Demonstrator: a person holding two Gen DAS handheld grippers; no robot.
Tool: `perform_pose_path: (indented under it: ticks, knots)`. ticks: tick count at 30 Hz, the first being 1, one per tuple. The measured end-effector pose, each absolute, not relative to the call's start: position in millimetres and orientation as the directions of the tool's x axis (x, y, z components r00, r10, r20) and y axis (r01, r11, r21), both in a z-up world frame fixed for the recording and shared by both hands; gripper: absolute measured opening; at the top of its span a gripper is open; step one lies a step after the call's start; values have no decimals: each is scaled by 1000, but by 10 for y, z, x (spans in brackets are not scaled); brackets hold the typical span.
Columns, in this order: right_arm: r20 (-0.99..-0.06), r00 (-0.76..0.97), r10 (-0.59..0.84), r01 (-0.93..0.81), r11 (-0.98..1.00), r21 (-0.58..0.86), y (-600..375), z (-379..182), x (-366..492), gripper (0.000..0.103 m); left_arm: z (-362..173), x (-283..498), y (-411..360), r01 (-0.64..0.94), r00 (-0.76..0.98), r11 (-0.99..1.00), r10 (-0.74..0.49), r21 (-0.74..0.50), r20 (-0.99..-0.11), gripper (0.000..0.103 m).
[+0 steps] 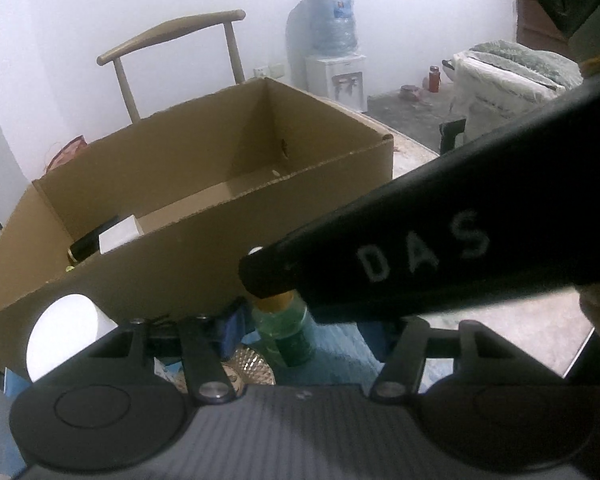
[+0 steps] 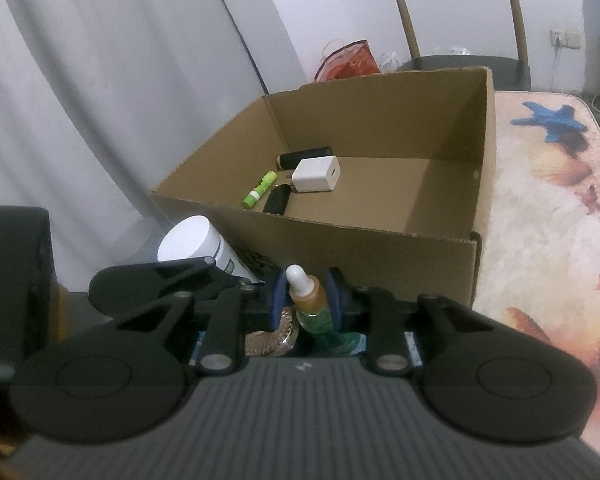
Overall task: Organize rigid objects
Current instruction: 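Move the left tool down to the green dropper bottle, then close the left tool on the dropper bottle, then carry the dropper bottle into the box and open the left tool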
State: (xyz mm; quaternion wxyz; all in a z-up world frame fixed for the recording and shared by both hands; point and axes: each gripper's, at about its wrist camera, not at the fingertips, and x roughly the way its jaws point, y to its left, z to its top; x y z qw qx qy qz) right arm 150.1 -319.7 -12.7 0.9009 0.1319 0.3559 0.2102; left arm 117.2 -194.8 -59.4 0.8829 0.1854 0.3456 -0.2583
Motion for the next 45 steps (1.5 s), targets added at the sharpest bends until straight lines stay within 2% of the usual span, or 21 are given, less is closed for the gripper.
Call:
perform_pose_path:
  ticks: [11, 13, 17, 25, 27, 37, 40, 45]
  knots:
    - [-569, 621, 538, -301, 835, 461, -3279, -165, 1569, 20, -720, 1144, -1959, 600, 614, 783, -320, 164, -722, 62]
    - [-570, 616, 544, -300, 831, 468, -3291, -178, 1591, 20, -737, 1137, -1967, 597, 621, 783, -314, 174, -718, 59]
    - [-563, 617, 550, -302, 826, 476, -3317, -191, 1608, 18, -744, 1136, -1953, 573, 646, 795, -288, 201, -707, 37]
    - [-563, 629, 537, -303, 836, 458, -3340, -180, 1579, 16, -719, 1074, -1937, 571, 642, 802, -305, 174, -703, 35]
    - [-560, 635, 533, -307, 839, 450, -3336, -152, 1555, 10, -700, 1030, -1933, 572, 642, 803, -313, 165, -700, 35]
    - [-580, 639, 506, -283, 855, 435, -3343, -124, 1445, 10, -733, 1043, -2018, 603, 639, 772, -317, 201, -700, 38]
    - [-581, 640, 503, -277, 856, 436, -3353, -124, 1420, 10, -766, 1100, -2045, 599, 643, 774, -313, 204, -699, 36]
    - [-587, 642, 494, -269, 862, 431, -3372, -92, 1393, 10, -678, 1078, -2003, 593, 631, 791, -342, 149, -696, 34]
